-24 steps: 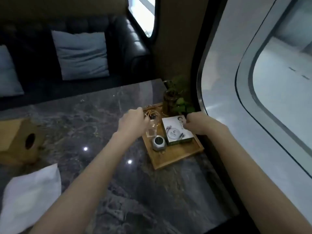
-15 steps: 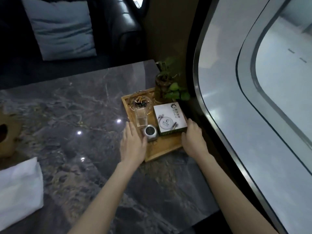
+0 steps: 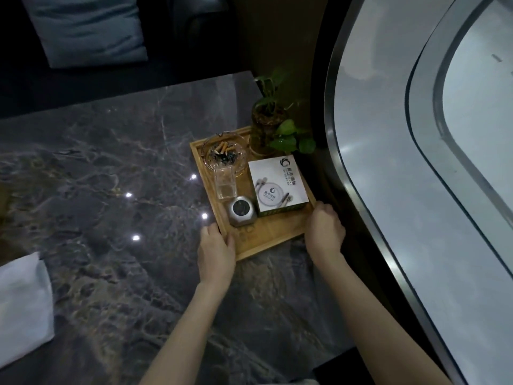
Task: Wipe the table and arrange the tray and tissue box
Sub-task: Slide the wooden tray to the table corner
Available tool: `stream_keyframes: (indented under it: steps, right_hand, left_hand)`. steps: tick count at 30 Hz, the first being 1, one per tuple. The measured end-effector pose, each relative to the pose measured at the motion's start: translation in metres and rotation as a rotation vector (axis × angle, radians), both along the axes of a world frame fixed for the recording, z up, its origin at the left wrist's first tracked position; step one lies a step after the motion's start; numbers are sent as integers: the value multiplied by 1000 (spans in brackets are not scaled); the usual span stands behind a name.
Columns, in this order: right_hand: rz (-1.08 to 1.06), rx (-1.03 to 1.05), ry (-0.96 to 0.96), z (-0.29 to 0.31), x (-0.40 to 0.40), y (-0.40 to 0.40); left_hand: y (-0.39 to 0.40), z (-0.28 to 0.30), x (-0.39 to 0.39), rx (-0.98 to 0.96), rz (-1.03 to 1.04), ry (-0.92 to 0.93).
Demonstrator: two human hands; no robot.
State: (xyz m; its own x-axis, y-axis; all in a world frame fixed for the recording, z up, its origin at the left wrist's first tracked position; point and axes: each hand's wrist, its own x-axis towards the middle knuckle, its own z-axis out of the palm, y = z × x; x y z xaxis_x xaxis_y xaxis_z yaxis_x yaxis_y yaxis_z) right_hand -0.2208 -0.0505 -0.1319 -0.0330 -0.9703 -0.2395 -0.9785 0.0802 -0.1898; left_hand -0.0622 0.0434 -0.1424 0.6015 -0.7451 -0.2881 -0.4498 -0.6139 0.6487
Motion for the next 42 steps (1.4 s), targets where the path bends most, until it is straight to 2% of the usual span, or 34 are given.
stream_keyframes:
  steps: [6,10,14,19,23,27,31,33,37,42]
  right_hand:
    - [56,-14,40,4,-1,-3]
    - [74,-40,20,3,-2,-3]
    - [72,-82,-23,5,-5,-2]
    - [79,-122,-59,9,-8,-2]
    - [38,-141,-211,8,-11,-2]
    - [-75,4,-535,10,-11,-13]
    - [-270,176,-714,8,-4,-28]
    - [-306,187,-727,5,1,-31]
    - [-260,28,-597,-7,6,-26]
    - [-215,-58,-580,-3,18,-17]
  left_hand:
    - [-2,2,2,40,-4,-77]
    - [0,2,-2,30,28,-36]
    - [-1,5,-3,-33,85,107]
    - [-9,12,-2,-38,262,445]
    - [-15,4,2,-43,373,509]
    - [-20,-1,7,-61,389,433]
    - [-23,-2,8,-73,357,296]
    - [-22,-4,7,-95,343,248]
    - [-21,-5,9,-114,329,228]
    - [-14,3,21,-129,324,167]
